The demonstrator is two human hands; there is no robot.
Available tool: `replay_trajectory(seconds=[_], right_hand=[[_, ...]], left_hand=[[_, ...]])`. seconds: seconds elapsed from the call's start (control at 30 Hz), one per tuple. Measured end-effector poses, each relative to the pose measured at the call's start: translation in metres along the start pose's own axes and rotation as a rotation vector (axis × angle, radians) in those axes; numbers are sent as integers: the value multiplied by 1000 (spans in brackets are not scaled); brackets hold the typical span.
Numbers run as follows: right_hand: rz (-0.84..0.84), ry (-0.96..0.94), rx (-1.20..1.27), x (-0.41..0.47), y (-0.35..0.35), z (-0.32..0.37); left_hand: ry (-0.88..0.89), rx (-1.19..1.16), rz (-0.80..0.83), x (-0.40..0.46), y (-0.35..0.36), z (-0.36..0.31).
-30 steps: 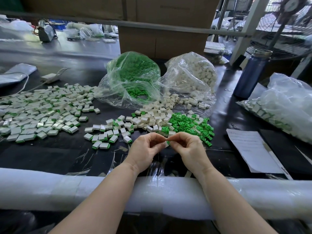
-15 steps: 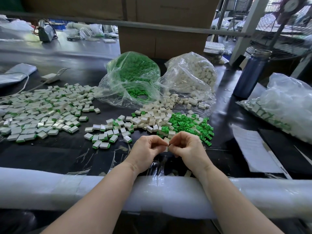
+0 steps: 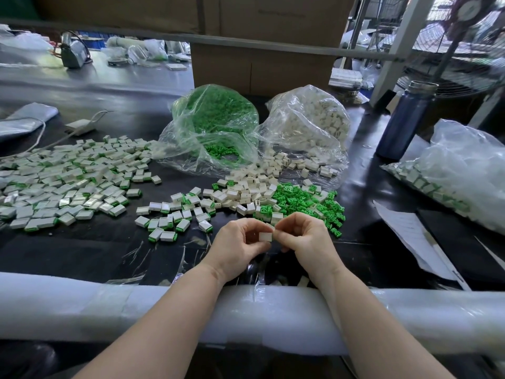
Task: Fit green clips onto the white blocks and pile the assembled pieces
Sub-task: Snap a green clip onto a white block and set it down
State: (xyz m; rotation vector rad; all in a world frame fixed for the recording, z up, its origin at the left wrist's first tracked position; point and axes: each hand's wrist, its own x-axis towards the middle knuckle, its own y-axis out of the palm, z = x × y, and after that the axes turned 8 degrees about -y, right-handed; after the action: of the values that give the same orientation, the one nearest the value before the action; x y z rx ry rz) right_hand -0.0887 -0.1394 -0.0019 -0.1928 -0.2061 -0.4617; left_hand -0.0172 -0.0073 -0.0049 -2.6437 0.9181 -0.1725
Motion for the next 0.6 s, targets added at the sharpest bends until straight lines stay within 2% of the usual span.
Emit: replay_trajectory(seconds=[0.2,0.6], right_hand=[[-13,1,85,-1,-1,0],[59,35,-148,0,3,-1]], left_hand=[[-20,-36,-33,3,0,4],[-15,120,-40,2,-1,4]])
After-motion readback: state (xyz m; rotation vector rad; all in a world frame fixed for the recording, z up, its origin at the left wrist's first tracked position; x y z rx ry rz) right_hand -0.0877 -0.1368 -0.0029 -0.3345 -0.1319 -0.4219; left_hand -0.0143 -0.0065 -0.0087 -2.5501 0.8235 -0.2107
